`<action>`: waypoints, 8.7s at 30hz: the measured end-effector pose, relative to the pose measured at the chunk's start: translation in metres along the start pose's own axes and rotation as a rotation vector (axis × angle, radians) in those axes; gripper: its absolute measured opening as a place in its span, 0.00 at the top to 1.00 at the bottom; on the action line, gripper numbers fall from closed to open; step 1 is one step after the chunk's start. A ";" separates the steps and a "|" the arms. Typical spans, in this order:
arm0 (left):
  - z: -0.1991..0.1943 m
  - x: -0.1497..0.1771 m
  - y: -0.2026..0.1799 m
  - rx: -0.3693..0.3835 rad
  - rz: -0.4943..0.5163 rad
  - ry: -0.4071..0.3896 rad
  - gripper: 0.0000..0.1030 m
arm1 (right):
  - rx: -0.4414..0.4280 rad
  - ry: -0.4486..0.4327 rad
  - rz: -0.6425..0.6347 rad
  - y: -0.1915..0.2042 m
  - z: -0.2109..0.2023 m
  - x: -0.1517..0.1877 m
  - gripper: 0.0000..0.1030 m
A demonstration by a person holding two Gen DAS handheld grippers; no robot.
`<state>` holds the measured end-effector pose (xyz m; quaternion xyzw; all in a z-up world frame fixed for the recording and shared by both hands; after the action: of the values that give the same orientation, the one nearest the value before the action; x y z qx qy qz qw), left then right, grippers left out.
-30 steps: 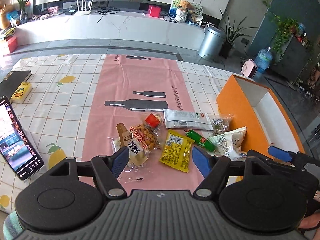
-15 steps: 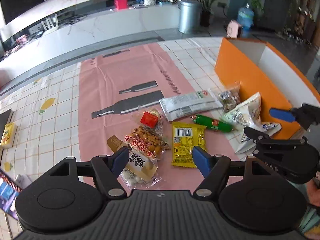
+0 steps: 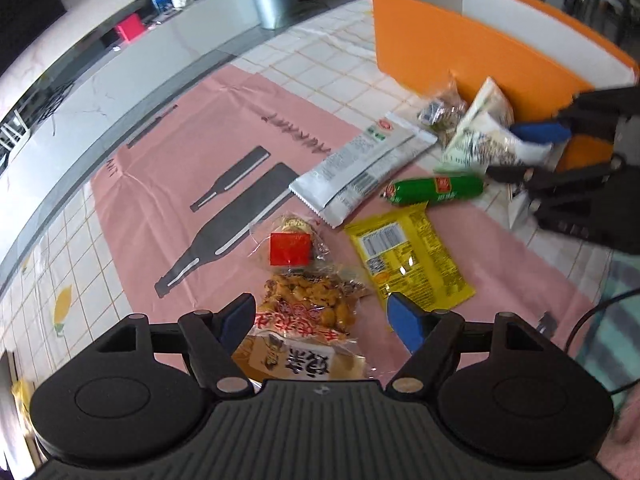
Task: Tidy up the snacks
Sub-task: 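Grasp the white snack bag with the right tool while the left tool grasps the orange nut pack, then carry both packs over the orange box and release them inside, then withdraw both tools from the box back over the table, then grasp the green sausage with the right tool while the left tool grasps the clear ball pack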
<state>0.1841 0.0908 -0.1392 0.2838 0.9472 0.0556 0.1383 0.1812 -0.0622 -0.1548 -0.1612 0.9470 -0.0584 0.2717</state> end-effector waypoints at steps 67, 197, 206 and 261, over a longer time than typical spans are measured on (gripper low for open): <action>-0.030 0.030 -0.012 0.411 -0.580 0.007 0.87 | -0.466 0.113 0.220 -0.003 -0.015 0.028 0.75; -0.079 -0.183 -0.156 0.258 -0.158 -0.085 0.41 | -0.086 0.370 -0.157 -0.234 -0.002 -0.038 0.37; -0.137 -0.108 -0.109 0.190 -0.368 -0.228 0.36 | -0.192 0.195 0.039 -0.205 -0.079 -0.037 0.31; 0.023 0.053 0.030 0.101 -1.149 0.158 0.16 | -0.166 -0.035 -0.004 -0.001 0.032 -0.019 0.49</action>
<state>0.1644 0.1455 -0.1675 -0.2743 0.9582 -0.0525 0.0616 0.2137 -0.0580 -0.1726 -0.1859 0.9434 0.0226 0.2736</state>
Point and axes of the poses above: each gripper's, at about its wrist camera, not at the fingertips, and z roughly the way its jaws point, y to its left, x to its underside, the point moved 2 cm from there along z, roughly the way its jaws point, and after that the axes turned 12 degrees about y, right-handed, at the moved point
